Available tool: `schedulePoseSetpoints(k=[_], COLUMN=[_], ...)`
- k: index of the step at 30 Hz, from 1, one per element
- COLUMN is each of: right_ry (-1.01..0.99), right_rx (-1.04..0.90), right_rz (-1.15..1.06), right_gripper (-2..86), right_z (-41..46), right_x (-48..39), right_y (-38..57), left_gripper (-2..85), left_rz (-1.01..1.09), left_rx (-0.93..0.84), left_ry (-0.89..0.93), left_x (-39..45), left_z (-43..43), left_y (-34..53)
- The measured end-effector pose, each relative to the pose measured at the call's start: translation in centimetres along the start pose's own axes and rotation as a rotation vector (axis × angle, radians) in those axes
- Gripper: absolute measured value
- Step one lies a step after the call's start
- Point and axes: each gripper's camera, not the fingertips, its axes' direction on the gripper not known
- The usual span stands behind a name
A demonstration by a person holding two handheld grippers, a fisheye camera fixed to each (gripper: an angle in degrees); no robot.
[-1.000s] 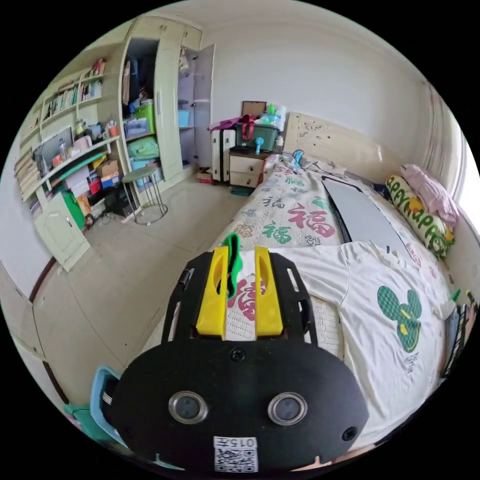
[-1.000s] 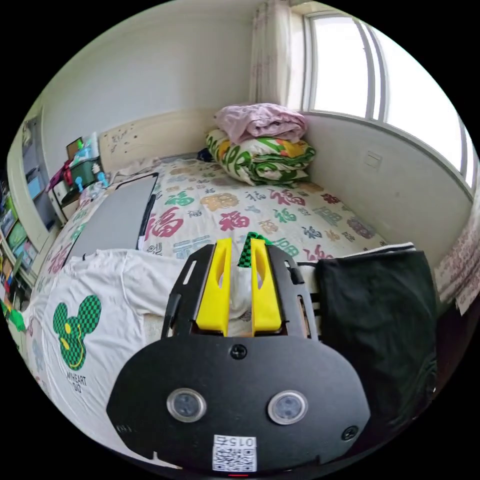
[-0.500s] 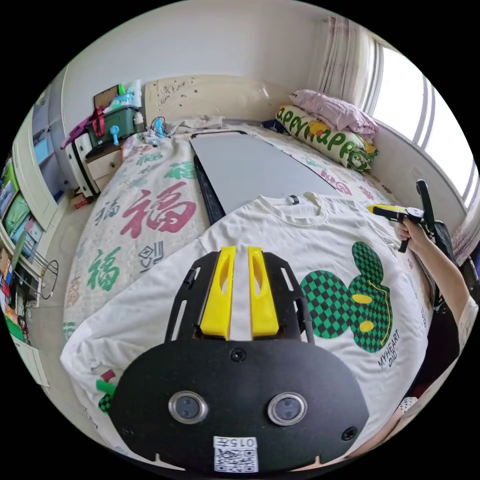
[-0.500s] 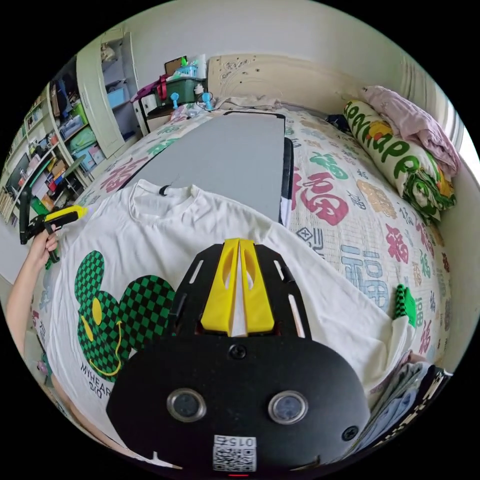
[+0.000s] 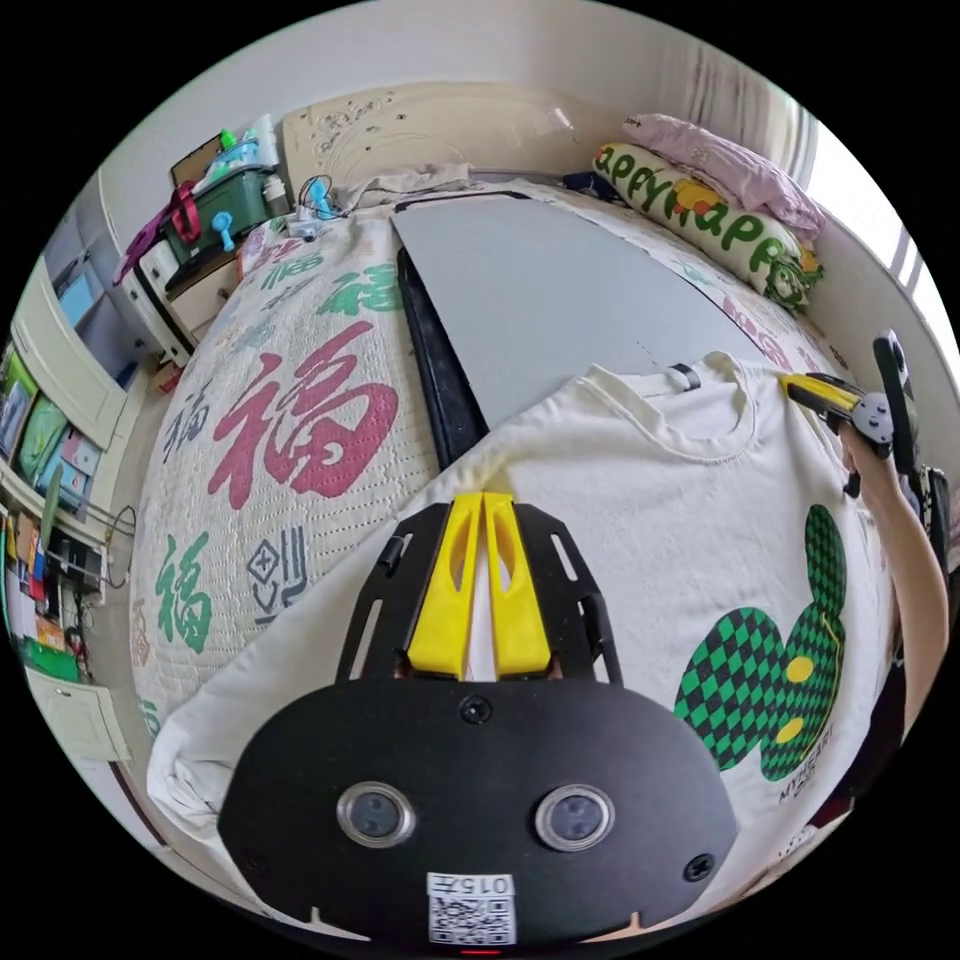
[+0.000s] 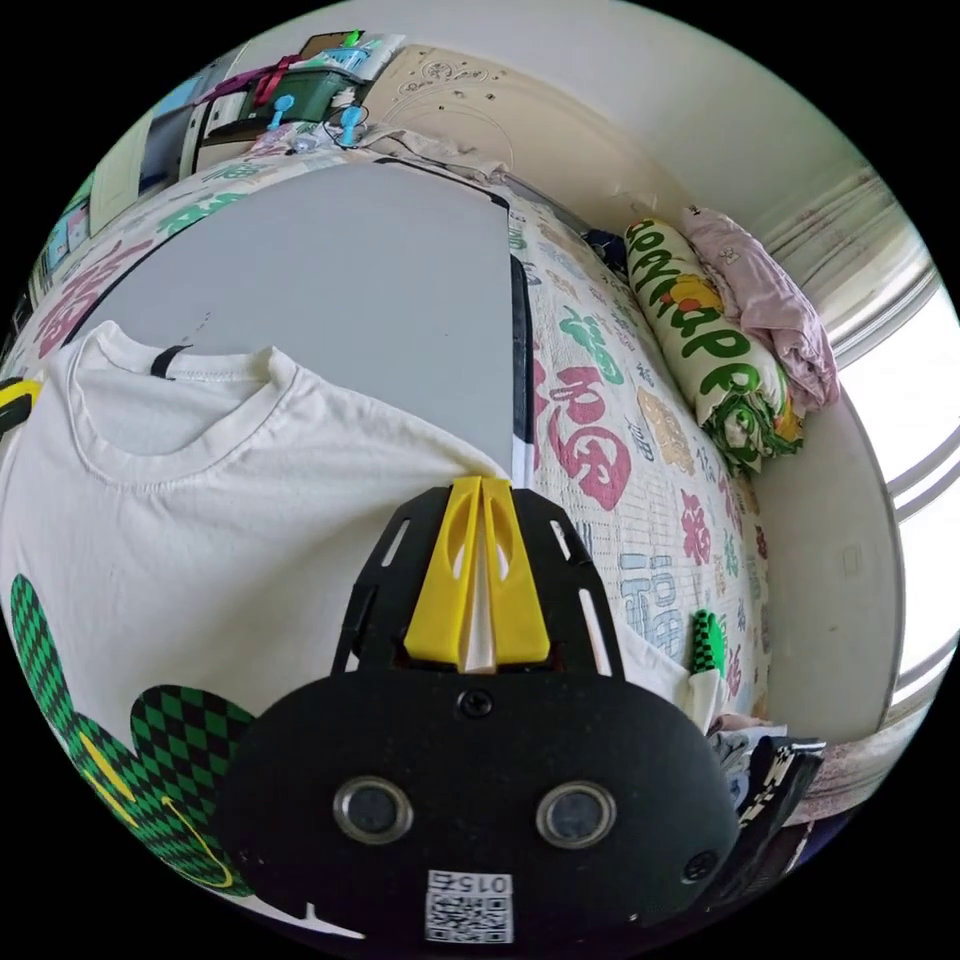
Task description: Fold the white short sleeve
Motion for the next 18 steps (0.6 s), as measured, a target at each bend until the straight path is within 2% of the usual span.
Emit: schedulePoseSetpoints(k=[3,5,8,10,12,15,18], right_ry=[-0.056,-0.091,-0.311,-0.401,-0.462,-0.533,-0.627], right_rx=[0.0,0.161,0.305,0.345,0.362,0.334,0.26], right_rz=[0.052,0.211,0.117,0.047,-0.023,-0.05,0.09], right_gripper=[-0.7,-0.3,0.6,1.8,3.3,6.0,7.3], right_z=[-1.4,-6.1,-12.1,-16.0,-19.5,-23.2,-24.2], right_x=[2.3,6.5,11.2,14.0,16.5,20.6,25.6], right_y=[0.6,4.3,11.6,17.8,24.8,37.0,48.1], left_gripper=[-0.4,-0.3,0.2,0.8,2.1,4.9,7.9], left_rz=[-0.05,-0.044,0.008,0.046,0.036,-0.126,-0.303], left_rx=[0.019,0.072,0.198,0.247,0.265,0.196,0.153], left_ry=[-0.008,-0.053,0.005,0.083,0.194,0.328,0.379], left_x=[-1.2,-1.8,-3.5,-4.3,-5.5,-7.3,-7.4], left_z=[-0.6,-2.7,-8.8,-13.0,-17.7,-19.7,-19.4], left_y=[0.6,2.3,8.2,13.8,23.5,36.9,49.4])
